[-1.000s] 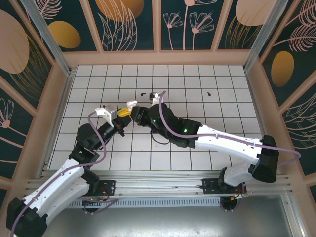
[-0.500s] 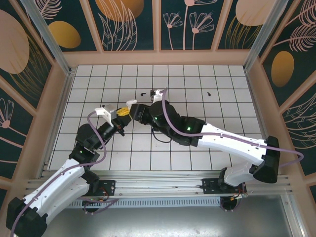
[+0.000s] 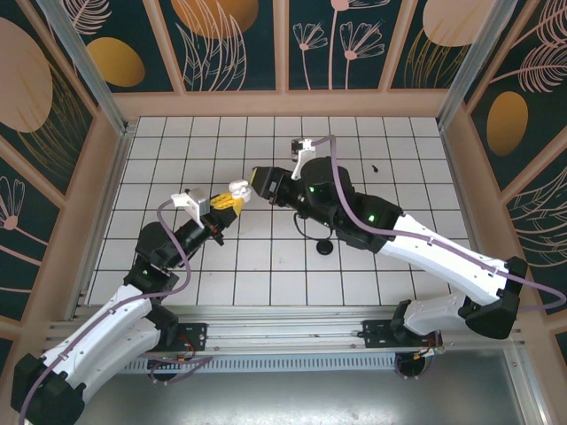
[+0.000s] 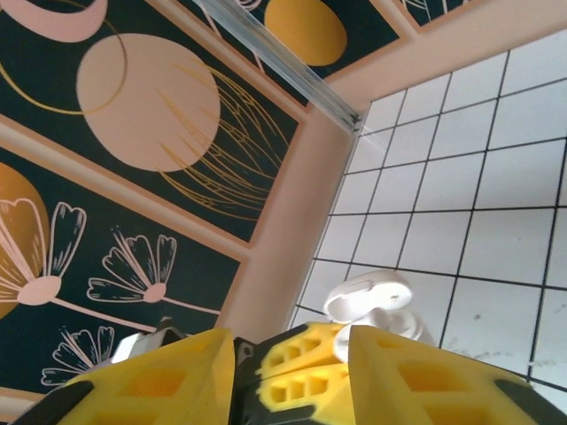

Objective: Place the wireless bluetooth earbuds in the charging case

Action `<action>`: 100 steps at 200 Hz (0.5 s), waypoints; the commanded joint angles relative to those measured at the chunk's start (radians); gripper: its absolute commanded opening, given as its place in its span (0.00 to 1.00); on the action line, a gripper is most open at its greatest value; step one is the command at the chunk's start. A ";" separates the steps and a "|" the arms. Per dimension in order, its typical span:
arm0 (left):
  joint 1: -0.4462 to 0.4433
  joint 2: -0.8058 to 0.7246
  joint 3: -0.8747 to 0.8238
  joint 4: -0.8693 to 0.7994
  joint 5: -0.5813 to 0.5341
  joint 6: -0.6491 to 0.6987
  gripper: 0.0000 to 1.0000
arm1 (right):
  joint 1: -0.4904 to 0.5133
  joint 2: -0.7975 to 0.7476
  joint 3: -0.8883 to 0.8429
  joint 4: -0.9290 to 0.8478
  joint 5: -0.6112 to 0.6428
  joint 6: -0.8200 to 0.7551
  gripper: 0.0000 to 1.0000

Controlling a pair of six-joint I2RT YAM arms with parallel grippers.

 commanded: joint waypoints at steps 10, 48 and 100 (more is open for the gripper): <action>0.002 -0.004 0.014 0.085 0.099 0.001 0.00 | -0.033 0.001 -0.002 -0.023 -0.159 -0.050 0.31; 0.002 -0.008 0.007 0.096 0.160 -0.004 0.00 | -0.057 0.029 0.025 -0.031 -0.283 -0.100 0.20; 0.002 -0.012 0.010 0.099 0.186 -0.004 0.00 | -0.062 0.056 0.035 -0.068 -0.335 -0.129 0.18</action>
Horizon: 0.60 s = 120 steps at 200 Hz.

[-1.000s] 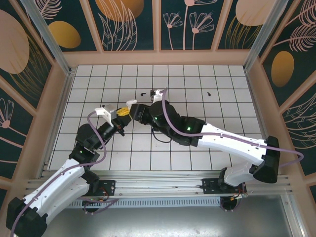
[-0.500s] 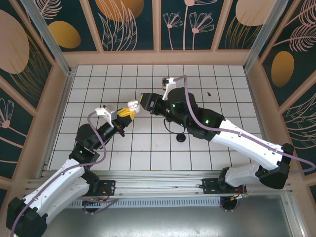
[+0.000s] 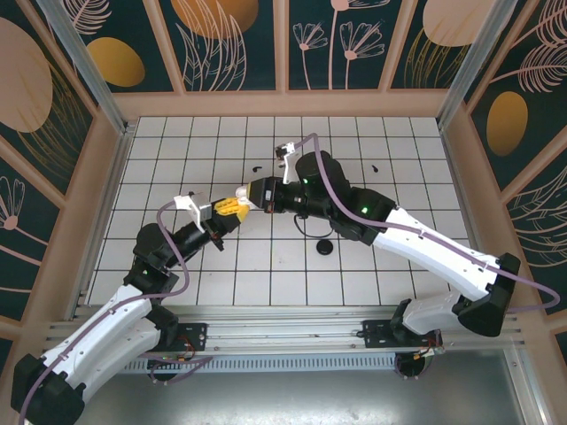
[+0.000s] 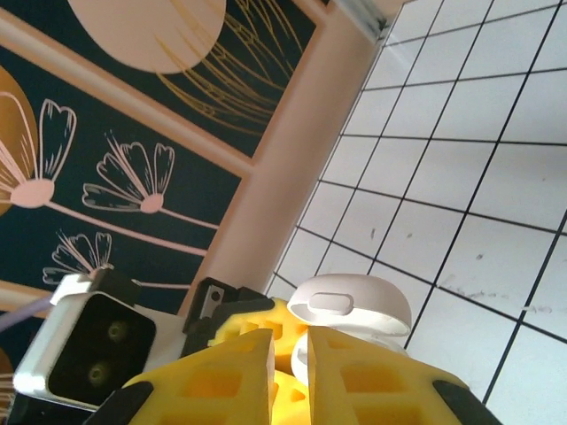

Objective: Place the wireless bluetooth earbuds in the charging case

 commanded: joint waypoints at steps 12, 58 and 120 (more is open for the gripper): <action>0.002 -0.007 0.012 0.052 0.046 -0.005 0.00 | -0.013 0.014 0.033 -0.034 -0.057 -0.040 0.18; 0.002 -0.004 0.014 0.048 0.045 -0.002 0.00 | -0.017 0.009 0.045 -0.072 -0.026 -0.046 0.21; 0.002 -0.001 0.014 0.044 0.020 0.003 0.00 | -0.016 0.010 0.041 -0.112 -0.024 -0.031 0.22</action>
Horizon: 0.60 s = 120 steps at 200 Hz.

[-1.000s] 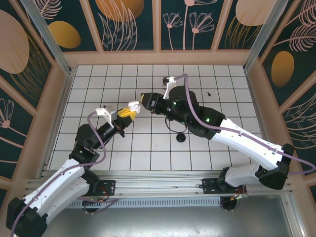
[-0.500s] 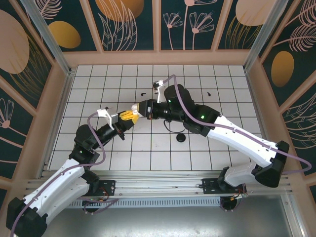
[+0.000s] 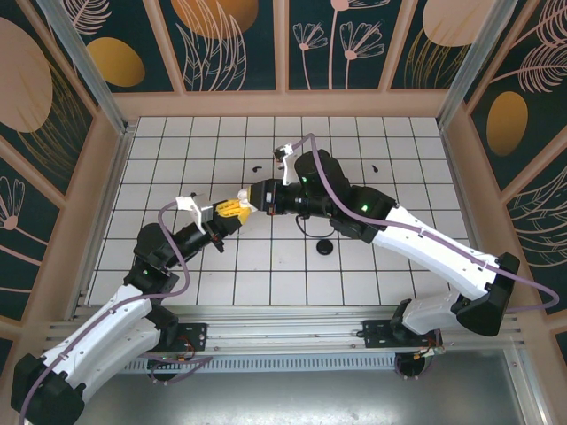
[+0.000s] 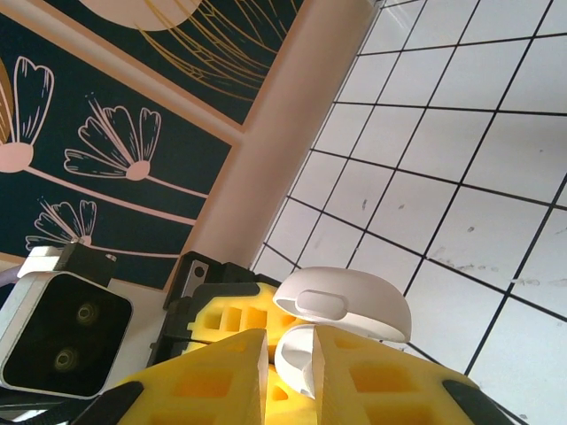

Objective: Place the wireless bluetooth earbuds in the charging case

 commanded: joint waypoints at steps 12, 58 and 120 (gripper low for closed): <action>0.001 0.000 0.014 0.052 -0.009 0.004 0.00 | -0.006 0.005 0.025 -0.060 0.006 -0.005 0.22; 0.001 0.006 0.017 0.047 -0.010 0.005 0.00 | -0.001 0.006 0.042 -0.075 0.018 0.000 0.23; 0.002 0.020 0.039 -0.023 -0.039 0.051 0.00 | 0.033 0.046 0.190 -0.248 0.156 0.020 0.33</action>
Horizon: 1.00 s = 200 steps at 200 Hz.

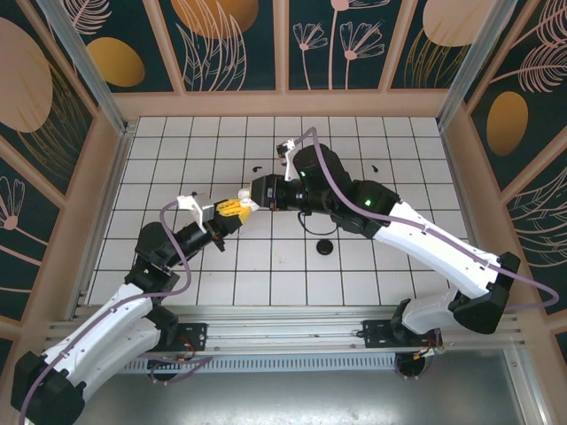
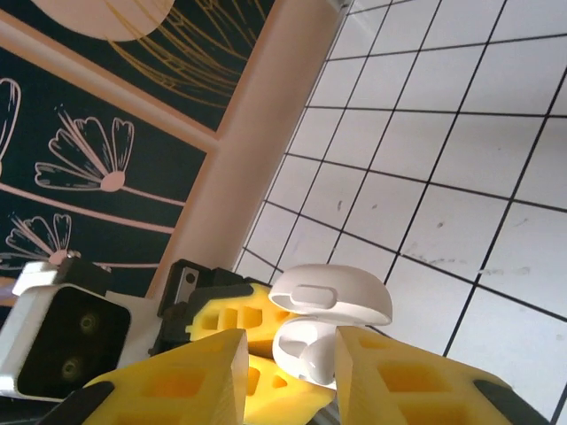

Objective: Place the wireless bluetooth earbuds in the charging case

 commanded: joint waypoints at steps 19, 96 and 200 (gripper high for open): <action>0.002 0.014 0.052 -0.062 -0.079 0.083 0.00 | 0.035 0.049 0.131 -0.188 0.139 0.064 0.33; 0.002 0.017 0.028 -0.062 -0.218 0.242 0.00 | 0.064 0.162 0.221 -0.300 0.190 0.227 0.30; 0.002 0.006 0.014 -0.085 -0.186 0.284 0.00 | 0.026 0.269 0.340 -0.347 0.146 0.218 0.29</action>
